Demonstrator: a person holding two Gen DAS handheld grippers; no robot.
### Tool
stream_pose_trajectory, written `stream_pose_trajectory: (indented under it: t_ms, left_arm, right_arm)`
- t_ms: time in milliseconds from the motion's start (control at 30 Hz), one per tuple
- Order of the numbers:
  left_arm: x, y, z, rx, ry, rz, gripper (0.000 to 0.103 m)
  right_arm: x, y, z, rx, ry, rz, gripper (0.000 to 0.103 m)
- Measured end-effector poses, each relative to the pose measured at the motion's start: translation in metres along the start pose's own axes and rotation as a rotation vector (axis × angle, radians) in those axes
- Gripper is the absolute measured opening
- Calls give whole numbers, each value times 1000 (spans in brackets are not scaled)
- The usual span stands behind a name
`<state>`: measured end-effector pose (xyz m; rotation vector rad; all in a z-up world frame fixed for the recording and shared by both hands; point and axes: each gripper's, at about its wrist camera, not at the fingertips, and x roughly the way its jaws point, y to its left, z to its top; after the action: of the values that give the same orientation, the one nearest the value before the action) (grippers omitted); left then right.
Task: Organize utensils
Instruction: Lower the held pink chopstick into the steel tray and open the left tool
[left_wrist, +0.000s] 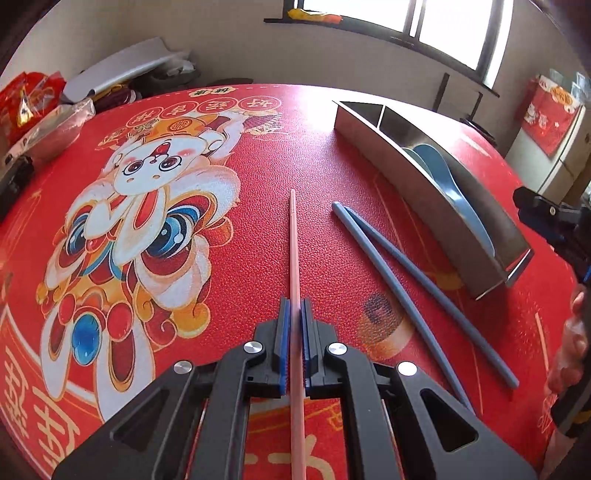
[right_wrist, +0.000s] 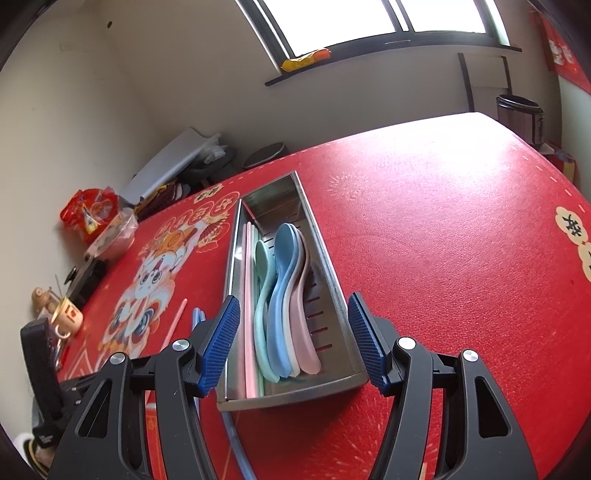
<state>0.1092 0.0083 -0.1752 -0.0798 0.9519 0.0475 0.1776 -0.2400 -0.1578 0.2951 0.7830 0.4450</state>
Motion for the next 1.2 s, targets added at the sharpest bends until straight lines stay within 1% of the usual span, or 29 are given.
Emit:
stream_pose_trajectory:
  t_ms: [167, 267, 333, 367, 400, 467, 533, 700, 833, 933, 1067, 1200]
  left_arm:
    - [-4, -6, -9, 81, 6, 33, 8]
    - [-5, -8, -11, 102, 1, 42, 8]
    - [-6, -9, -11, 95, 4, 37, 6]
    - [-5, -4, -9, 57, 13, 11, 6]
    - [-5, 3, -6, -5, 24, -32, 6]
    - [-4, 14, -2, -118, 45, -95, 6]
    - [-6, 17, 4, -180, 32, -131, 6]
    - [-19, 7, 27, -266, -37, -191, 6]
    - [-23, -14, 52, -325, -84, -262, 6]
    - [-14, -33, 69, -366, -93, -305, 6]
    - [9, -53, 83, -426, -77, -322, 6]
    - [28, -61, 89, -481, -49, -335, 6]
  right_arm:
    - [0, 0, 0, 0, 0, 0, 59]
    - [0, 0, 0, 2, 1, -2, 59]
    - [1, -1, 0, 5, 4, -3, 59]
    - [2, -1, 1, 8, 4, -4, 59]
    - [2, -2, 1, 10, 5, -5, 59]
    - [1, -3, 1, 17, 3, -5, 59]
    - [1, -3, 1, 23, 1, -2, 59]
    - [0, -6, 2, 32, -2, 3, 59]
    - [-2, -13, 4, 62, -9, -4, 59]
    - [-3, -22, 5, 92, -11, -19, 59]
    - [-3, -34, 8, 131, -12, -37, 59]
    - [0, -42, 8, 163, -3, -43, 59]
